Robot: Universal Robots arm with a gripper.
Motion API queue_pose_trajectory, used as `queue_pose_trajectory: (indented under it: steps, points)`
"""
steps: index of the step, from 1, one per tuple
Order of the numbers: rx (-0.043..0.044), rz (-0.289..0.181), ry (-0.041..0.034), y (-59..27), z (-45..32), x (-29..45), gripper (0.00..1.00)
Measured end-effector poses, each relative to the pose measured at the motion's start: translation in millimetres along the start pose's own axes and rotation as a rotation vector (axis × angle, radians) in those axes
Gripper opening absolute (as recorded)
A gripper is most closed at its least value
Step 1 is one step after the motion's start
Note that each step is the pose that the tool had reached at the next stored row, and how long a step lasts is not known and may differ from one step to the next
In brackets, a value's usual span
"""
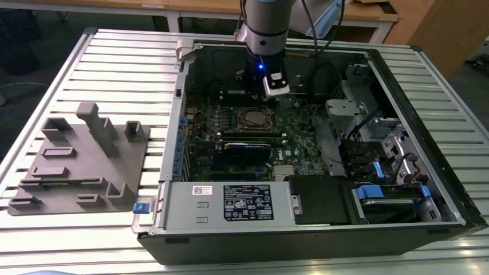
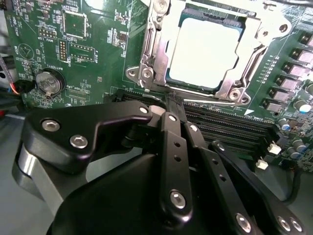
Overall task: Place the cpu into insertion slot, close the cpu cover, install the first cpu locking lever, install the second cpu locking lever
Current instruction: 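Install the first cpu locking lever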
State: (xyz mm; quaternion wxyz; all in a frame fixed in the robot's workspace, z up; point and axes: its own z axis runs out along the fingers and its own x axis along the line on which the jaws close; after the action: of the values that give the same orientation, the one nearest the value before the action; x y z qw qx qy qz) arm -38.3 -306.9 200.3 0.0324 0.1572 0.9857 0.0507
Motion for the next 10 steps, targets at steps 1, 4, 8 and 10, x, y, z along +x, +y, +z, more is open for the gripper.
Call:
queue_pose_trajectory:
  steps: [1, 4, 8, 10]
  points:
    - [0.0001, 0.000, -0.0001, -0.3, 0.4, -0.1, 0.11]
    - [0.0000, 0.000, -0.0006, -1.7, 1.7, -0.4, 0.11]
    - [0.0003, 0.000, -0.0013, -3.9, 2.5, -1.1, 0.11]
    - [0.0011, 0.000, -0.0017, -4.6, 2.7, -1.3, 0.11]
